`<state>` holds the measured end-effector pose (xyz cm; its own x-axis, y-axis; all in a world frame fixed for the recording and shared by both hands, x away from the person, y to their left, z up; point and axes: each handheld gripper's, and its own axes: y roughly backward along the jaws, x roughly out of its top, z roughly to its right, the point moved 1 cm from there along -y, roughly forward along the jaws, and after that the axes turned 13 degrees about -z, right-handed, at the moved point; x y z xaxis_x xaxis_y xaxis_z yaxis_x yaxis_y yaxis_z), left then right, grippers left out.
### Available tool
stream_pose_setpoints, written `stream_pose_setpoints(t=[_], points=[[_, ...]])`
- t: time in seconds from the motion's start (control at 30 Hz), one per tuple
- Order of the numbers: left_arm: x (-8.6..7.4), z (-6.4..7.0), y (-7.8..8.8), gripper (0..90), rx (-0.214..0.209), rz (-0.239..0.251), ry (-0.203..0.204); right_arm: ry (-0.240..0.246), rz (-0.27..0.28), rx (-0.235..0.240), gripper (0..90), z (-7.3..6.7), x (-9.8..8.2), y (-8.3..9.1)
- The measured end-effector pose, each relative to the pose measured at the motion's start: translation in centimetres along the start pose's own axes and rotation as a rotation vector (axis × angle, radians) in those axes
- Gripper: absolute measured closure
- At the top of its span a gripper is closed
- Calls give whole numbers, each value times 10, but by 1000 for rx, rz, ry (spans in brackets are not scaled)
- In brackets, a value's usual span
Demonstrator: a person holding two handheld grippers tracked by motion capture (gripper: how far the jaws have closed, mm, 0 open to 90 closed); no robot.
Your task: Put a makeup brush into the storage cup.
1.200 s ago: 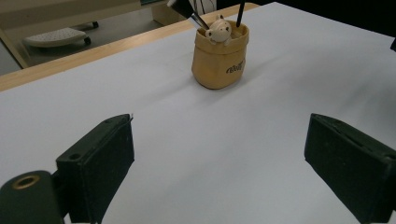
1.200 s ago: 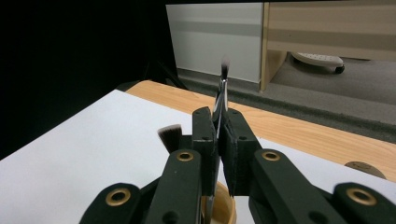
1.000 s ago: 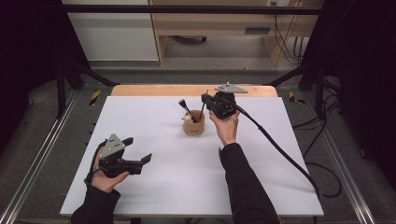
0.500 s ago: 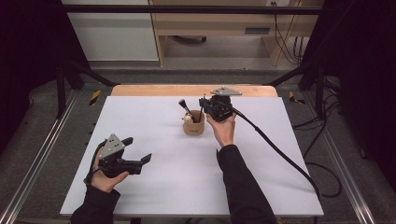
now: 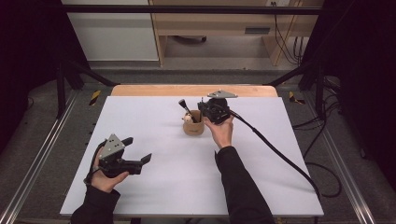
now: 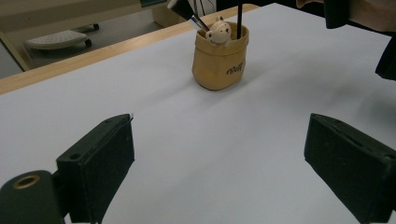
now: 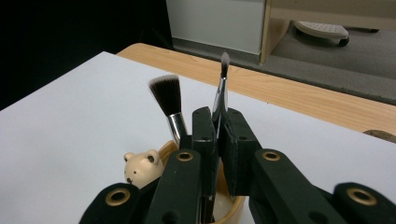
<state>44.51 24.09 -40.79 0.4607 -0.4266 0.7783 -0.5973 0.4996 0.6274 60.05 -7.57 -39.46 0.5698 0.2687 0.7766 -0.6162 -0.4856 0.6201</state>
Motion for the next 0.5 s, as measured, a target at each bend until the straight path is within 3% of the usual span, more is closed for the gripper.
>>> stream_pose_setpoints(t=[0.5], points=[[0, 0, 0, 78, 2, -1, -2, 2, -37, -12, 847, -1, -6, -9]])
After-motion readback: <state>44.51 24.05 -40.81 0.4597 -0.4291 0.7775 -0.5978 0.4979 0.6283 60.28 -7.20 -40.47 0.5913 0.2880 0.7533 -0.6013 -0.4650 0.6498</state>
